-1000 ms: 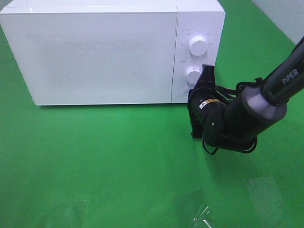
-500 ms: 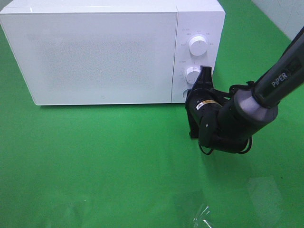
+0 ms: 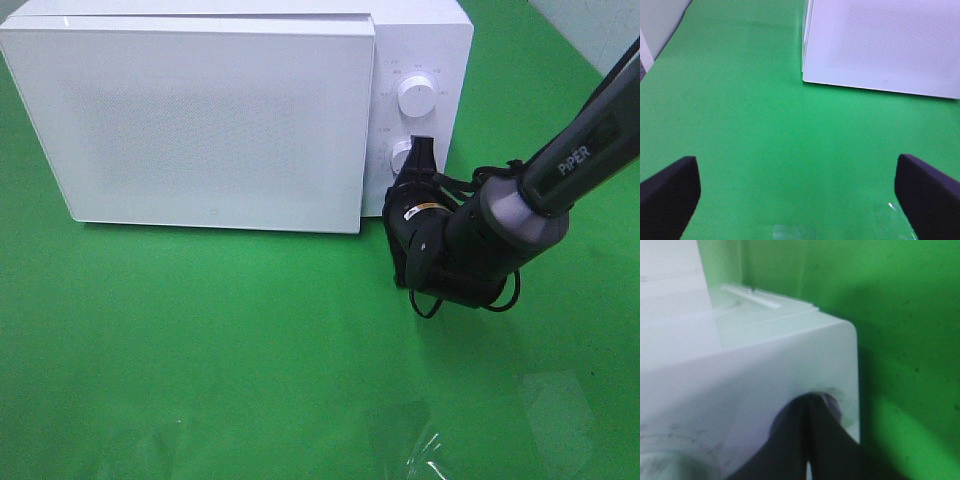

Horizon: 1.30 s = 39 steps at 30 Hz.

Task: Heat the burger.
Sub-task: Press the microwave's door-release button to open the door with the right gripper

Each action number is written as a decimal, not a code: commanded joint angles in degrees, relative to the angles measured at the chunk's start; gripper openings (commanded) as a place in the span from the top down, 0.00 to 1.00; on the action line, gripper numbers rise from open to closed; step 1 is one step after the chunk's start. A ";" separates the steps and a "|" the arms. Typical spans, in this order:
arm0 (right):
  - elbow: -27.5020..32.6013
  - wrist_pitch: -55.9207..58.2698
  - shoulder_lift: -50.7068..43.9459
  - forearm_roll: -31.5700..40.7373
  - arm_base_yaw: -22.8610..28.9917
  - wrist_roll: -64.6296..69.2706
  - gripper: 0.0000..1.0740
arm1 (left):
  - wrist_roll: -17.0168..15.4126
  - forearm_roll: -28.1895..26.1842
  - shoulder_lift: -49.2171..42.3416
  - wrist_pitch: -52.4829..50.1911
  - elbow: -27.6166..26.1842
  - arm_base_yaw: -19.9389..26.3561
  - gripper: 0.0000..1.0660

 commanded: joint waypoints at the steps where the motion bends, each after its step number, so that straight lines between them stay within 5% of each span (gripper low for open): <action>1: -5.84 -11.57 -0.17 -4.53 -3.09 -0.69 1.00 | -0.11 -0.11 -0.17 -0.06 0.17 0.11 0.08; 24: -5.50 -5.90 -1.38 -4.24 -2.75 -2.86 1.00 | -0.11 -0.11 -0.17 -0.06 0.17 0.11 0.08; 39: 4.35 11.06 -9.51 -9.40 -2.06 -6.99 1.00 | -0.11 -0.11 -0.17 -0.06 0.17 0.11 0.08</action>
